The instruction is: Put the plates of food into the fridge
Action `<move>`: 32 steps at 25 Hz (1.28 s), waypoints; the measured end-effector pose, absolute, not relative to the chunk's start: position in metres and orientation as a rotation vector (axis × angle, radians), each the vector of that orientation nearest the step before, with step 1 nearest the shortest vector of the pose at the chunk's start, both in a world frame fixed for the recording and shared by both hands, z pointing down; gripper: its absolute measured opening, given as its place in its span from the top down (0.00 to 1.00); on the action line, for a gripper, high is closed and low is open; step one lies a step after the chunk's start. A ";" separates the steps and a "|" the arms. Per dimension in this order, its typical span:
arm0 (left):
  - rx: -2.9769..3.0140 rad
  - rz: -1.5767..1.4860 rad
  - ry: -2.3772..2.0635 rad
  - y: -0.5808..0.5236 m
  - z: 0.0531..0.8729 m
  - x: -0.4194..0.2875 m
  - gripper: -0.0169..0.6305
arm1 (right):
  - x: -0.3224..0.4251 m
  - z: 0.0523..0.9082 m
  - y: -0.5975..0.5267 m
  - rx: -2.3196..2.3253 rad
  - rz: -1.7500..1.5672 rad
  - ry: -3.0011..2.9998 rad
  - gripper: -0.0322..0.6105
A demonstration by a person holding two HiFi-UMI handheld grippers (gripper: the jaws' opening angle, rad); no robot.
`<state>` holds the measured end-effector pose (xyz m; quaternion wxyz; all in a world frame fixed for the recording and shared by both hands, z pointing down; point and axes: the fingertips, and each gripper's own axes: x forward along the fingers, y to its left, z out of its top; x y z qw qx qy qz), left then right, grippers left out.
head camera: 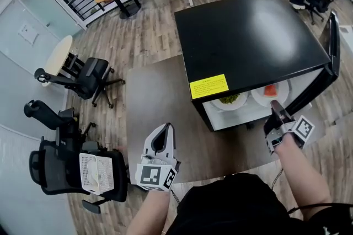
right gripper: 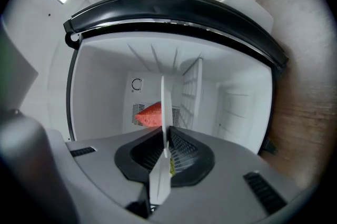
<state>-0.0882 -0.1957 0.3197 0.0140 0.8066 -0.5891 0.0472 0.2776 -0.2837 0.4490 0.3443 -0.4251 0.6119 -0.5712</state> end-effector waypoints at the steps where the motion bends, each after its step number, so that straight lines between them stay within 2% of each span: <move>1: 2.506 0.149 -1.835 -0.198 0.321 -0.087 0.97 | 0.280 0.448 -0.289 -1.111 -1.485 1.587 0.92; 21: 2.454 0.144 -1.857 -0.233 0.331 -0.088 0.97 | 0.280 0.452 -0.343 -1.229 -1.604 1.553 0.89; 22: 2.457 0.138 -1.858 -0.234 0.329 -0.089 0.97 | 0.279 0.450 -0.343 -1.272 -1.604 1.585 0.85; 25: 2.464 0.117 -1.852 -0.235 0.328 -0.089 0.97 | 0.273 0.446 -0.338 -1.329 -1.646 1.660 0.58; 30: 2.479 0.104 -1.832 -0.235 0.327 -0.087 0.97 | 0.269 0.456 -0.322 -1.471 -1.697 1.743 0.36; 32: 2.484 0.106 -1.829 -0.234 0.323 -0.086 0.97 | 0.269 0.461 -0.318 -1.471 -1.706 1.742 0.35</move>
